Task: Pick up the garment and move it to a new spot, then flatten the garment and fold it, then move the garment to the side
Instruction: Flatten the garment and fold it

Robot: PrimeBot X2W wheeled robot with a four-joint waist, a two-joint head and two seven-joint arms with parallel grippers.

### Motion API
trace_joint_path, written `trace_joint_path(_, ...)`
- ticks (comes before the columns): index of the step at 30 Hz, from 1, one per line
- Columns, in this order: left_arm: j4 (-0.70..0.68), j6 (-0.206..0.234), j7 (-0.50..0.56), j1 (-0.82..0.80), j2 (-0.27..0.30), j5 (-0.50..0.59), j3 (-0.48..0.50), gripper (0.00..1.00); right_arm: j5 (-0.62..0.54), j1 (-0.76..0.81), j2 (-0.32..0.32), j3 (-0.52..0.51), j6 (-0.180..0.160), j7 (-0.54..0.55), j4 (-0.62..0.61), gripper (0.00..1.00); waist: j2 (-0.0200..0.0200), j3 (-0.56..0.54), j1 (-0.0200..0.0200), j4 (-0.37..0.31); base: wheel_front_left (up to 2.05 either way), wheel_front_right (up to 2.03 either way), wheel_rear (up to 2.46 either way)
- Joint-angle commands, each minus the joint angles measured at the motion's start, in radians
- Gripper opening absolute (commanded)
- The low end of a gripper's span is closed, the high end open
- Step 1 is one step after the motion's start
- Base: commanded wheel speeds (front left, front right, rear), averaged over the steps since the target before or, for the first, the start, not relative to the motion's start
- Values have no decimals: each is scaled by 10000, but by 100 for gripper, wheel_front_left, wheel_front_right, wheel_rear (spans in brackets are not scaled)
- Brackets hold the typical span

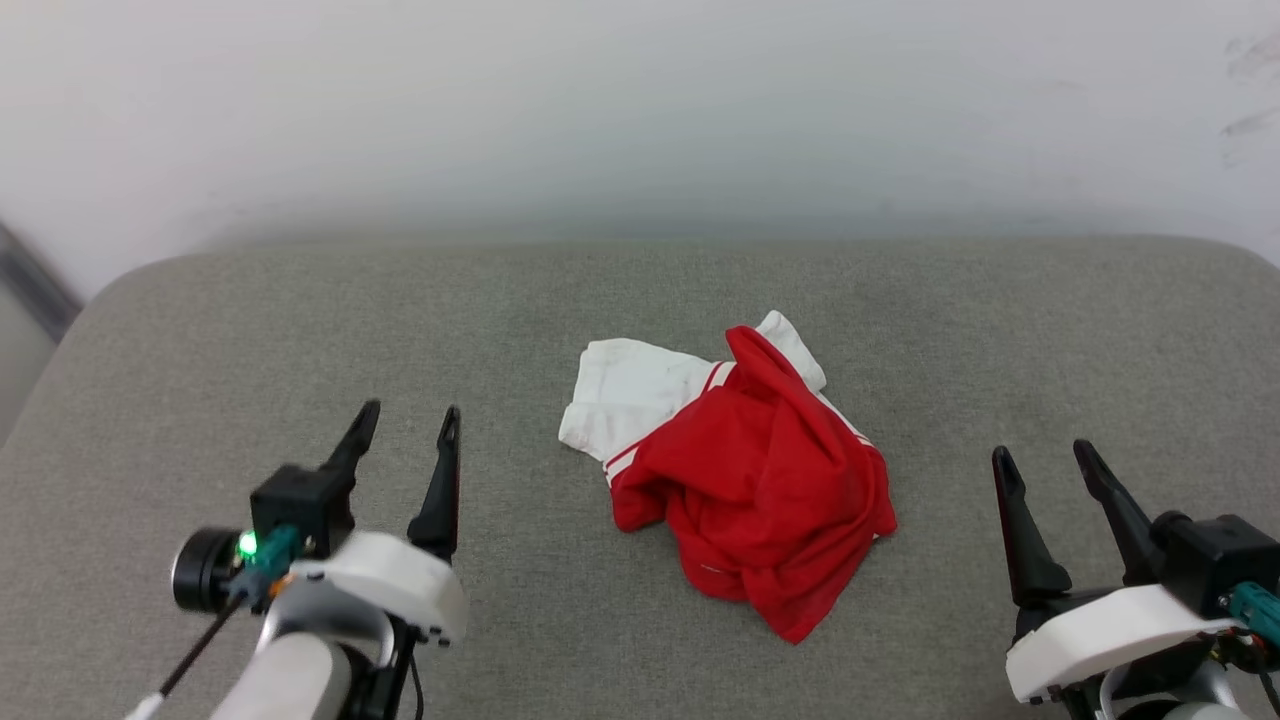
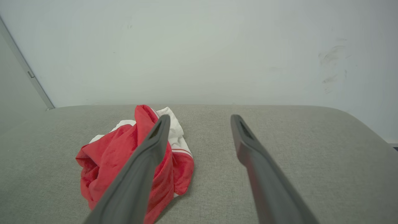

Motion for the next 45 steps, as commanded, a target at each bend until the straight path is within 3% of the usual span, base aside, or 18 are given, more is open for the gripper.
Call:
trace_joint_path(1,-29,-151,318,-574,106,86,-97,100,13,-240,16,27,-3,-17,-59,100,0,276,0,-119,0,0,0)
trace_joint_path(7,193,-789,1518,-2577,131,143,-460,100,70,-677,18,128,-3,-142,6,100,0,970,0,-488,0,0,0)
trace_joint_path(12,1067,-1644,3582,-4533,101,-529,-692,100,250,-1098,16,212,-3,-389,165,100,0,1704,0,-946,0,0,0)
trace_joint_path(20,3468,-2890,6665,-6311,324,-1400,-1410,100,548,-1588,16,375,-3,-916,700,100,0,2471,0,-1739,0,0,0)
trace_joint_path(25,4723,-3136,7732,-6573,498,-1814,-1865,100,819,-1806,18,459,-3,-1260,1078,100,0,2760,0,-2139,0,0,0)
trace_joint_path(35,6562,-3218,9464,-6317,599,-2385,-2748,100,998,-2061,16,578,-3,-1685,1621,100,0,3038,0,-2473,0,0,0)
trace_joint_path(36,6728,-3219,9648,-6224,578,-2452,-2812,80,1020,-2096,16,594,-3,-1684,1663,100,0,3046,0,-2490,0,0,0)
trace_joint_path(38,6995,-3223,9928,-6050,512,-2636,-2895,0,1044,-2160,16,625,-2,-1719,1722,100,0,3049,0,-2514,0,0,0)
trace_joint_path(40,7134,-3227,9960,-5968,449,-2765,-2945,0,1054,-2193,16,622,-3,-1748,1777,100,0,3023,0,-2507,0,0,0)
trace_joint_path(45,6801,-3232,8628,-6020,495,-2601,-3027,0,1002,-2140,16,461,-3,-1756,1846,100,0,2831,0,-2325,0,0,0)
